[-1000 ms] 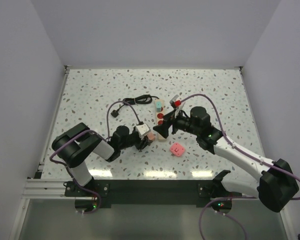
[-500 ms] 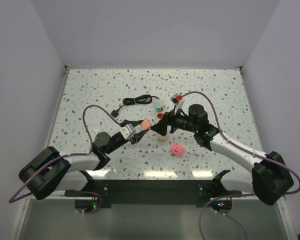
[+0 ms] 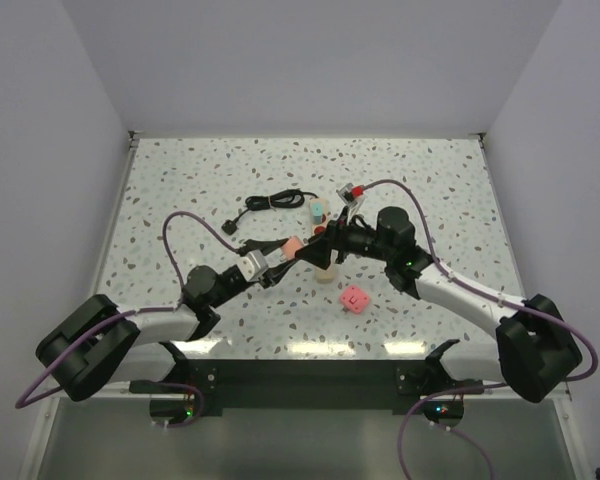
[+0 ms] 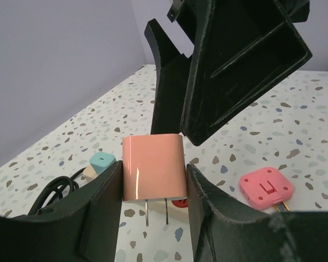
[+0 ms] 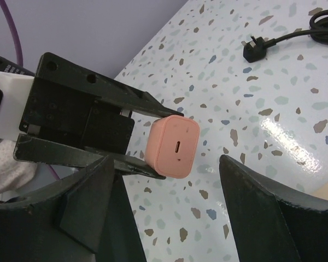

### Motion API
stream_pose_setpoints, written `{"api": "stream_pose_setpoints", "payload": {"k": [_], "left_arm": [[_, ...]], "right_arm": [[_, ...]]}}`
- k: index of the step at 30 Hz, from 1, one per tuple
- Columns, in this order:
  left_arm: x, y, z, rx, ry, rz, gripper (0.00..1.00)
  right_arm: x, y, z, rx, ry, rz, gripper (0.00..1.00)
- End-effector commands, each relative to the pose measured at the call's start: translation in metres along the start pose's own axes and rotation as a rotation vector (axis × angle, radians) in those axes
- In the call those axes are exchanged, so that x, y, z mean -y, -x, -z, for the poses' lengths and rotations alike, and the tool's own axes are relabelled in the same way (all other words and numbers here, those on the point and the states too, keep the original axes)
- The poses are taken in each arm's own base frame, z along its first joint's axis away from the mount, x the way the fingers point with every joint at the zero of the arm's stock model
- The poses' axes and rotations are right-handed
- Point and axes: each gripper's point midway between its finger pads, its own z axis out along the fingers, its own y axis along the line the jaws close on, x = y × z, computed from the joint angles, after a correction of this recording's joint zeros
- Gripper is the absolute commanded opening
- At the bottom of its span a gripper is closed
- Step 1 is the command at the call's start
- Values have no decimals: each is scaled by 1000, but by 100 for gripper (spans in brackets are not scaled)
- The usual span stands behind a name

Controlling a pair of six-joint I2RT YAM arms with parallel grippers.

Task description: Insert the plug

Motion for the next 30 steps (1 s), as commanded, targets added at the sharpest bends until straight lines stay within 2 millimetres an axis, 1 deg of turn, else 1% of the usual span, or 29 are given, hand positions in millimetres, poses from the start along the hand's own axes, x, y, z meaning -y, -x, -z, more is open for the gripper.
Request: {"api": "stream_pose_setpoints", "payload": {"k": [1,3,6,9,10,11,12,14,15,16,18,19,20,21,22,23,25,26,27,28,29,30], "left_arm": [[1,26,-3,100,-13,-48,0],[2,27,-3,105,-14,-48,0],[3,28,-4,107,-18,-48,0],[3,25,-4,98,-15,-50,0],[3,25,-4,98,-13,-54,0],[3,25,-4,95,-13,-55,0],[4,25,-5,96,-14,-54,0],[5,23,-6,91,-21,-57,0],[5,22,-6,88,-23,-56,0],[5,21,-7,84,-21,-55,0],[3,20,-9,78,-11,-50,0],[0,17,-9,65,2,-40,0],[-1,16,-10,58,10,-34,4],[-3,16,-12,55,19,-28,27],[-6,12,-13,40,36,-12,44],[-7,11,-13,34,42,-9,73],[-8,7,-10,22,54,-9,85],[-9,5,-9,18,61,-8,94],[-10,1,-6,6,69,-5,97],[-13,-3,-4,-7,85,-5,99],[-15,-4,-2,-10,94,-1,100],[-23,-9,3,-25,121,3,100]], "right_arm": [[-11,16,-7,35,56,22,80],[-8,15,-11,25,57,23,80],[-6,13,-16,8,66,20,76],[-8,12,-19,5,95,12,69],[-9,13,-20,9,106,15,64],[-11,15,-21,11,114,15,61],[-10,12,-22,-1,121,8,59],[-12,12,-24,-3,138,6,50],[-13,13,-25,-2,147,7,44],[-13,11,-26,-7,154,5,25],[-13,11,-27,-7,155,-5,2],[-12,10,-27,-10,155,-5,0],[-11,9,-27,-11,151,-7,0],[-11,11,-27,-8,147,-1,0],[-9,9,-26,-14,132,-5,0],[-6,17,-23,10,103,19,0],[4,22,-16,18,42,23,0],[10,39,-7,77,-20,63,0],[15,44,-3,92,-61,80,0],[24,41,3,80,-132,79,0],[29,48,6,96,-177,119,0],[34,55,11,124,-224,131,0]]}}
